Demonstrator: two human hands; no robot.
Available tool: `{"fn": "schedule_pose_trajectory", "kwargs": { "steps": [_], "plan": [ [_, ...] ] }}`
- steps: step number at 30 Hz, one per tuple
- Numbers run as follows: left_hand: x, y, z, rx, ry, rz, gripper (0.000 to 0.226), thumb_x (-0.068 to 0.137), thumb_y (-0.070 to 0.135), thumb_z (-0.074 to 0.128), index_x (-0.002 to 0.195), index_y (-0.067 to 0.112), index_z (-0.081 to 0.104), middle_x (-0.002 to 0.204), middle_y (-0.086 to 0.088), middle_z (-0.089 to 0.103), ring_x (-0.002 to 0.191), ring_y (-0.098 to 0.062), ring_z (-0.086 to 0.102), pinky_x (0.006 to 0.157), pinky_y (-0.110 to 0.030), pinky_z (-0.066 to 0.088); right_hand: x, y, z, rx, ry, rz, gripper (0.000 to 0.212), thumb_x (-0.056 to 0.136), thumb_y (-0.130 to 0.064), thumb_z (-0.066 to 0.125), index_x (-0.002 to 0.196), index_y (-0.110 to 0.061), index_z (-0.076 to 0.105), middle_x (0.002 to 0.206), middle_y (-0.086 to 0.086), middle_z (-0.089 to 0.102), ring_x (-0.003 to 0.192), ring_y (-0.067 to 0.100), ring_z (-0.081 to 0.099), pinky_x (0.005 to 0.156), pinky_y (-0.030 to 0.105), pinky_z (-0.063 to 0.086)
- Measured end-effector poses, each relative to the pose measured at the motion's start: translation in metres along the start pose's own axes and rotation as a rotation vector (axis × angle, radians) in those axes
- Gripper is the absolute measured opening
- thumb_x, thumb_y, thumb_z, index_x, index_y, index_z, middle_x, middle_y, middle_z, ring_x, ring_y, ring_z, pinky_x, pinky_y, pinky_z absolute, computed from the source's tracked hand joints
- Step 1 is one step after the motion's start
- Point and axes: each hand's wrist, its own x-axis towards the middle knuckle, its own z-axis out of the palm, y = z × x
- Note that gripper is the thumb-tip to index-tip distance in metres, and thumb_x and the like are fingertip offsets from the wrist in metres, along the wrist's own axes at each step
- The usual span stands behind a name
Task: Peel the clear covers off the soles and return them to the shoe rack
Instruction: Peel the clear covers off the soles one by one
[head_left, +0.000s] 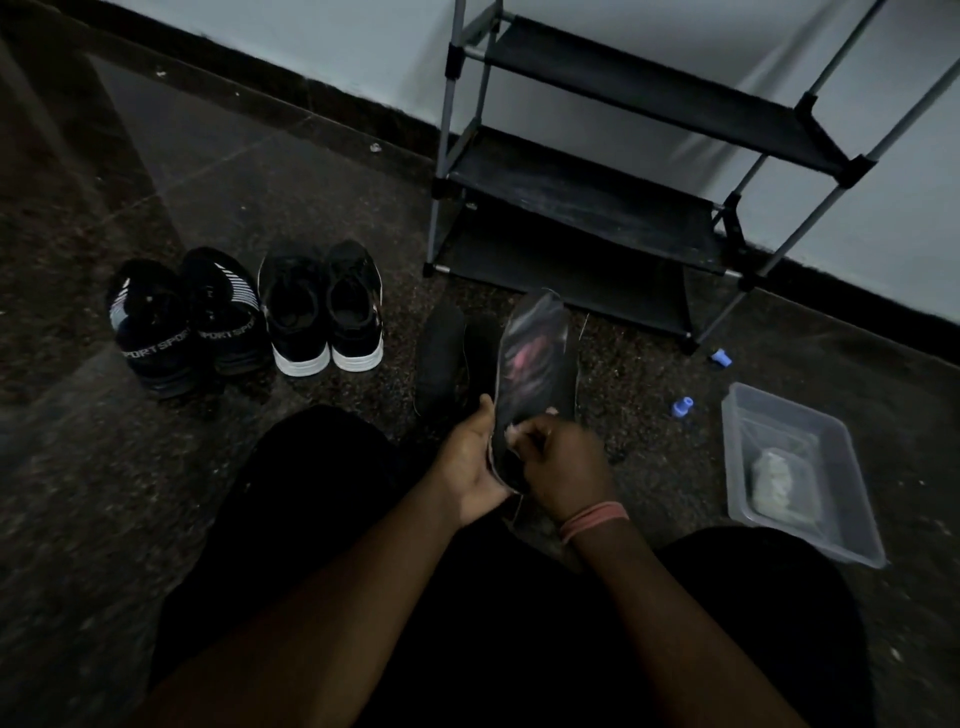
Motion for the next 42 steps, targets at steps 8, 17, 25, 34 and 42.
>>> {"fn": "schedule_pose_trajectory", "kwargs": {
  "steps": [8,17,25,34,42],
  "plan": [
    [-0.001,0.013,-0.005,-0.037,0.108,0.084,0.062,0.108,0.048,0.033,0.126,-0.001,0.066,0.124,-0.013,0.072,0.114,-0.021,0.067,0.099,-0.032,0.055,-0.018,-0.018,0.016,-0.021,-0.213,-0.103,0.011,0.086,-0.024,0.064,0.086,-0.022,0.075,0.086,-0.004,0.075,0.079,0.012,0.07,0.073,0.031,0.055],
    [-0.004,0.0,0.002,0.061,0.055,-0.006,0.051,0.107,0.046,0.034,0.12,0.011,0.068,0.111,-0.012,0.076,0.097,-0.022,0.074,0.085,-0.039,0.055,0.004,-0.012,0.007,-0.131,0.137,-0.127,0.013,0.091,-0.02,0.062,0.085,-0.013,0.071,0.086,0.008,0.069,0.076,0.024,0.065,0.068,0.035,0.052],
    [-0.005,0.016,0.001,-0.019,0.017,-0.019,0.063,0.106,0.047,0.037,0.134,-0.004,0.061,0.137,-0.021,0.062,0.123,-0.027,0.063,0.101,-0.041,0.055,-0.018,-0.019,-0.016,0.293,-0.101,-0.051,0.007,0.088,-0.015,0.07,0.085,-0.016,0.076,0.08,-0.009,0.075,0.076,0.0,0.069,0.073,0.015,0.051],
    [-0.015,0.016,0.001,0.091,-0.083,-0.021,0.048,0.086,0.016,0.056,0.13,-0.001,0.065,0.118,-0.019,0.068,0.104,-0.031,0.067,0.094,-0.039,0.053,-0.004,-0.004,-0.009,0.371,0.159,-0.025,0.005,0.088,-0.028,0.067,0.09,-0.023,0.065,0.087,-0.001,0.07,0.08,0.013,0.068,0.077,0.043,0.057],
    [-0.01,0.02,-0.002,0.04,-0.009,0.039,0.081,0.092,0.078,0.04,0.127,0.013,0.071,0.13,-0.018,0.068,0.115,-0.03,0.068,0.103,-0.044,0.049,-0.003,-0.006,0.004,0.008,0.099,-0.213,0.008,0.084,-0.011,0.068,0.087,-0.018,0.065,0.087,-0.002,0.065,0.08,0.013,0.062,0.076,0.032,0.052]
  ]
}}
